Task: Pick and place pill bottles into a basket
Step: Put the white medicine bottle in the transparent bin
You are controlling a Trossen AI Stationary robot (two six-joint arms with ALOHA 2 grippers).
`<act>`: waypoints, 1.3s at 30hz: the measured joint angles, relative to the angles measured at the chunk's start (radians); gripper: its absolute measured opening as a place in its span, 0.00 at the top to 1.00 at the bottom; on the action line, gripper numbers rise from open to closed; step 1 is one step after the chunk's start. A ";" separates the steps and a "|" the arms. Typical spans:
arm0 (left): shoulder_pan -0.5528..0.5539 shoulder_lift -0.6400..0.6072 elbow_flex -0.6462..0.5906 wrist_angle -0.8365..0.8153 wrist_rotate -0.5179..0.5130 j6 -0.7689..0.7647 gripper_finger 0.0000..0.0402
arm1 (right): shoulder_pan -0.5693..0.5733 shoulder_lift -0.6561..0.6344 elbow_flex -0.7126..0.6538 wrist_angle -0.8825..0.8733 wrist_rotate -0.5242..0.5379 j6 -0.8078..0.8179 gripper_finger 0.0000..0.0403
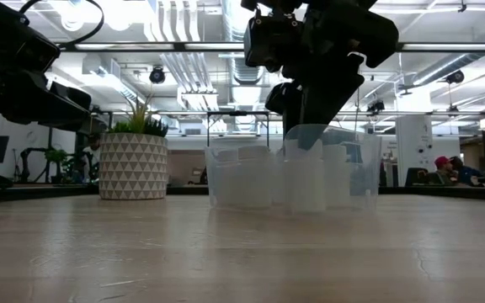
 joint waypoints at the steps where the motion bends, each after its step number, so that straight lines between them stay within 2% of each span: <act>1: 0.000 0.000 0.000 0.000 0.000 0.000 0.98 | 0.000 0.000 0.000 0.000 0.000 0.000 0.51; 35: 0.000 0.000 0.000 0.001 0.000 -0.026 0.98 | 0.002 -0.002 0.005 -0.004 -0.026 0.023 0.51; 39: 0.000 -0.002 0.000 0.001 0.000 -0.026 0.98 | 0.002 -0.002 0.005 -0.004 -0.025 0.023 0.49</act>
